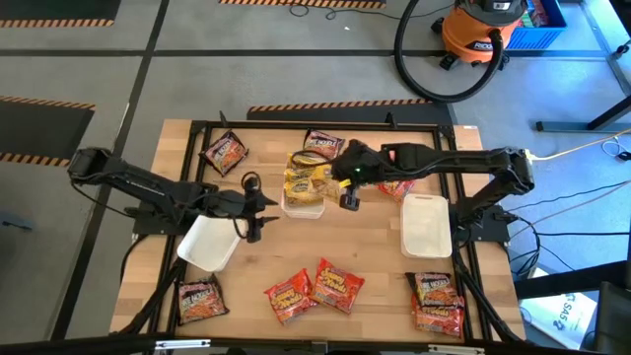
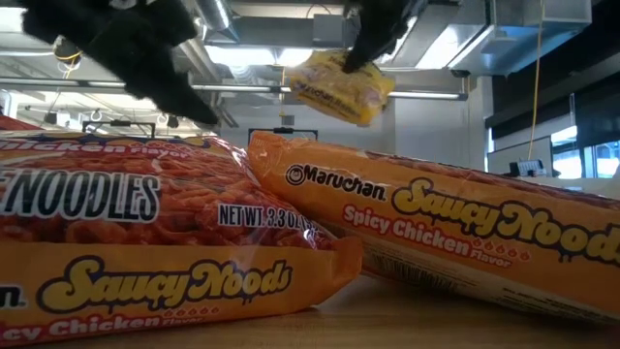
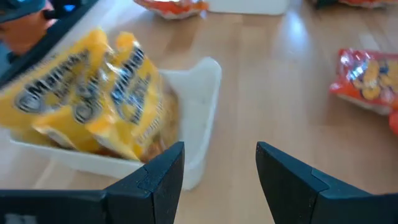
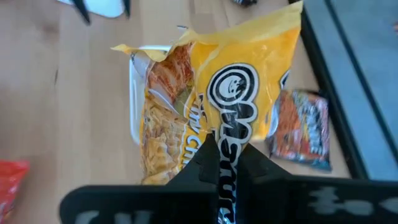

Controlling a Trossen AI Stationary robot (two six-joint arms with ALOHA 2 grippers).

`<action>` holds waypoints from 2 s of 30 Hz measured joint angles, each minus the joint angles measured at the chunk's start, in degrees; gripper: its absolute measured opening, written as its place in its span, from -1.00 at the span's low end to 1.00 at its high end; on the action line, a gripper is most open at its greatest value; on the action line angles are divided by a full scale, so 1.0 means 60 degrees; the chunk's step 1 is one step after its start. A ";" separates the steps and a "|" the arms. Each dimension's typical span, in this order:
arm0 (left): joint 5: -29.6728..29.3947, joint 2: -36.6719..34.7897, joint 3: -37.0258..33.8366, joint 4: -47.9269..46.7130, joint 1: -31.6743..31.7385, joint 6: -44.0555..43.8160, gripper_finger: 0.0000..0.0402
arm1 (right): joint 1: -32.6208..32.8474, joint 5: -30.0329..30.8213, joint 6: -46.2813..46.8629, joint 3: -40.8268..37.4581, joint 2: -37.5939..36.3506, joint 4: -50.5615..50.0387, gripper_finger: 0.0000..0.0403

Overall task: Sort Maruchan noodles
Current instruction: Put the yellow noodle pack into the center white bin

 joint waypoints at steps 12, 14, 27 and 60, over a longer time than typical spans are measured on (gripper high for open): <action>-0.0645 -0.0636 -0.1944 0.2395 0.0411 -0.0639 -0.04 | 0.0450 0.1487 -0.0929 0.1786 0.2029 -0.0110 -1.00; -0.0646 -0.0499 -0.1950 0.2393 0.0549 -0.0857 -0.04 | 0.0568 0.1818 -0.1076 0.1965 0.2344 -0.0118 -1.00; -0.0633 0.0533 -0.1956 0.3173 0.0716 -0.1118 -0.04 | 0.0950 0.2982 -0.1645 0.2354 0.3843 -0.0024 -1.00; -0.0629 0.2030 -0.1959 0.4772 0.0828 -0.1053 -0.04 | 0.0914 0.2278 -0.1752 0.2354 0.5091 0.0321 -1.00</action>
